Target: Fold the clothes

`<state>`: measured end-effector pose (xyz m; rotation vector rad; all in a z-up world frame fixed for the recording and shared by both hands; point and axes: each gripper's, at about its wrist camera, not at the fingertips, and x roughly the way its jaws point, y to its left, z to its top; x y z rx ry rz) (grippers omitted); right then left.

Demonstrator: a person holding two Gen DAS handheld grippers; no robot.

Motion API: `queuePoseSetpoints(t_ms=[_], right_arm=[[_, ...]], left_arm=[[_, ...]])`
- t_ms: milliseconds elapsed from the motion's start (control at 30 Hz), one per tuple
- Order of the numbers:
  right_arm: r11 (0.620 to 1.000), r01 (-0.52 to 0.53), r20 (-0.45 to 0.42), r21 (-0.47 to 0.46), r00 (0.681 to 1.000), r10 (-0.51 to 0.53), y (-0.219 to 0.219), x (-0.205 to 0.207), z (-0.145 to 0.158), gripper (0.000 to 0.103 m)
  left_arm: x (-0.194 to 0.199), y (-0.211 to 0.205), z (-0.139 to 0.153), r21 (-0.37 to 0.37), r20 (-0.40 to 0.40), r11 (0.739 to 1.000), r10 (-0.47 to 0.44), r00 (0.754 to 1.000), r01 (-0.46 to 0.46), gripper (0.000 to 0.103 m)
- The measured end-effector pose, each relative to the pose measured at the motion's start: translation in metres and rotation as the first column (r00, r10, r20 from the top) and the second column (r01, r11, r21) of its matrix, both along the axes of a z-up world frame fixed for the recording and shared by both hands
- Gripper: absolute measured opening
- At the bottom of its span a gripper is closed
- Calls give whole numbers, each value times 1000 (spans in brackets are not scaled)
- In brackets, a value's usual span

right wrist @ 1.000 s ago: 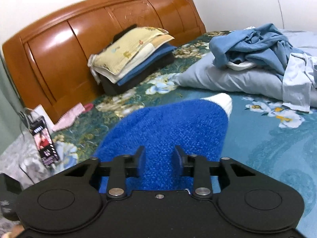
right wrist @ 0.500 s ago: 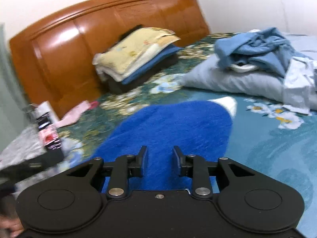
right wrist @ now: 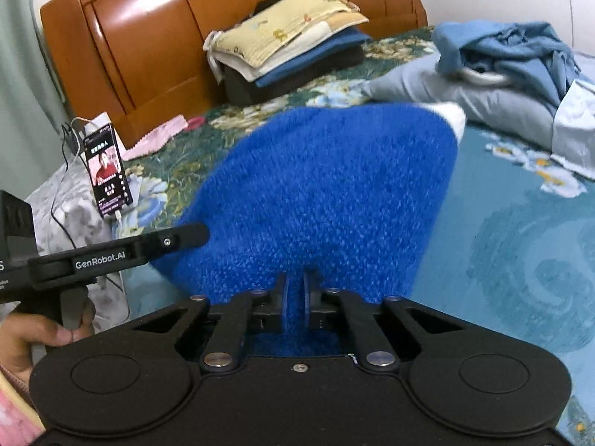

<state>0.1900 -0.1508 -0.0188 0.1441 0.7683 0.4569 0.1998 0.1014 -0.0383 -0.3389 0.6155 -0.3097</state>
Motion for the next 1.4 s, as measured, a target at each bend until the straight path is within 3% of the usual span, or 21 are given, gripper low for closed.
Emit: queuePoseSetpoints(t_ms=[233,333,467,567,733,933,1133,1333,1400], right_arm=[[1000,0,-12,-4,1000,0,1,3,1,1],[1000,-12,48,25,999,10,-5,0,21,5],[999,34,96,38,995,-38,-13,18,40,8],[995,77,82,55,993,-81,-18,41,39,16],[990,121,41,74,991,-124,-19,71,25,16],[992,110,45,61,993,-113,-16,74,16,14],[991,115,37,67,992,-118,-18,77,19,13],[989,122,81,89,988,-129,-26,68,37,25],[987,123,105,98,985,-134,-29,63,45,31]], left_arm=[[-2,-1,11,-34,8,999,17,1000,-16,27],[-3,-5,29,-35,57,999,7,998,-5,34],[-3,-10,50,-35,116,999,-5,993,9,35],[6,-17,46,-20,92,1000,-11,996,13,35],[15,-17,31,-14,47,1000,3,999,-2,34],[22,-11,13,-18,6,999,29,1000,-29,35],[17,-6,24,-54,18,998,38,999,-37,36],[3,-2,52,-64,78,997,55,995,-50,48],[-3,0,60,-61,100,996,67,993,-61,66]])
